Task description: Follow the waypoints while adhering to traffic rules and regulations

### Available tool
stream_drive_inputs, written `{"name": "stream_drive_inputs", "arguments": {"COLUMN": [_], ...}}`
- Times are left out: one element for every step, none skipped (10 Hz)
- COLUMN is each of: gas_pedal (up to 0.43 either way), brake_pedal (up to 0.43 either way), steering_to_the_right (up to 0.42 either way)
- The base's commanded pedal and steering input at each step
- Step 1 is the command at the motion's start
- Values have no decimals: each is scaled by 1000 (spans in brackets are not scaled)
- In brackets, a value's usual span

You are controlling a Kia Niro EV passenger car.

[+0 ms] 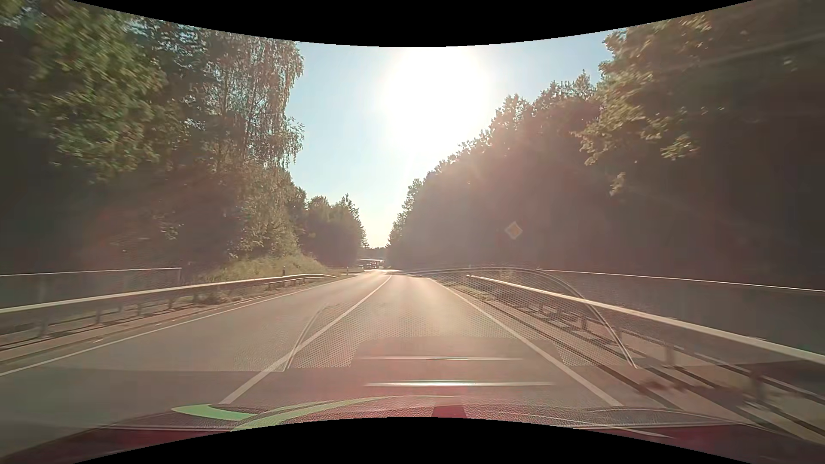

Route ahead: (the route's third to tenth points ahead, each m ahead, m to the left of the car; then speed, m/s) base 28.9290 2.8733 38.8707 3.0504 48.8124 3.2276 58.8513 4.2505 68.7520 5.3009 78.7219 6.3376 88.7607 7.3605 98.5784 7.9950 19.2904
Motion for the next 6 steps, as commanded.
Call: {"name": "stream_drive_inputs", "arguments": {"gas_pedal": [20, 47, 59, 98, 110, 110], "brake_pedal": [0, 0, 0, 0, 0, 0], "steering_to_the_right": [-5, -5, -5, -5, -5, -4]}}
